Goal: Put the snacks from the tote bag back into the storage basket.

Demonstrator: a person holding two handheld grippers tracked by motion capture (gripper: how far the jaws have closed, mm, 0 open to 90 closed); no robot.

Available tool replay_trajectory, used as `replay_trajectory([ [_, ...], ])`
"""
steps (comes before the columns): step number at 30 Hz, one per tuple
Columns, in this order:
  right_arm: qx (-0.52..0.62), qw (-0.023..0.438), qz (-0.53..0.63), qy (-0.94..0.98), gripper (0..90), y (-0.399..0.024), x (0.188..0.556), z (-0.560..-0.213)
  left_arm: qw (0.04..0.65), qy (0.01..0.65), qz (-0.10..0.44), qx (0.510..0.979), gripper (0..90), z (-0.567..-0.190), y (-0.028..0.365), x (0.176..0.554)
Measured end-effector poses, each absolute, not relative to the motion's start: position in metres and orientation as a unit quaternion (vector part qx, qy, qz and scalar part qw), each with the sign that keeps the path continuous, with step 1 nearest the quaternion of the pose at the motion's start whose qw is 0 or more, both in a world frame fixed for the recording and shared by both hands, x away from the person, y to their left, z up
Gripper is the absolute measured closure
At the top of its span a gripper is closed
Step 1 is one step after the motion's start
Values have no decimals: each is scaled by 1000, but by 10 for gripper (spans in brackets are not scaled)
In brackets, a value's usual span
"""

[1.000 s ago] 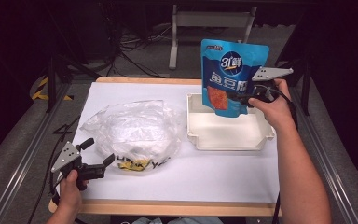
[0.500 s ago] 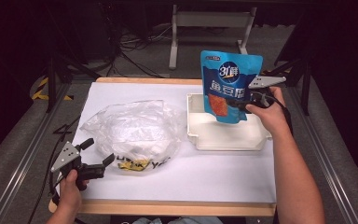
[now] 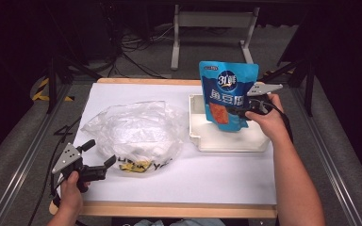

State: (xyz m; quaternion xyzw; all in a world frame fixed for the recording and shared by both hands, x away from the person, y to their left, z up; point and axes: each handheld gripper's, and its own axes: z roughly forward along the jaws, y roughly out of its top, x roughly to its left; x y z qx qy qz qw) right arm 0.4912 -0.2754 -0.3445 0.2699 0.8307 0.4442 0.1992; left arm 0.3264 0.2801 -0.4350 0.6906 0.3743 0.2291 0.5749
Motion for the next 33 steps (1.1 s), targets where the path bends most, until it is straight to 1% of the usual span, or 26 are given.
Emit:
replay_trajectory([
  [12,273,193,450,828,547,-279,490,-355,567,377,231,695,2,-435,279,326],
  [24,252,169,457,836,526,-284,488,-360,568,376,232,694,2,-436,277,326],
  [33,250,171,436,848,470,-295,490,-364,565,374,231,698,2,-435,277,326],
])
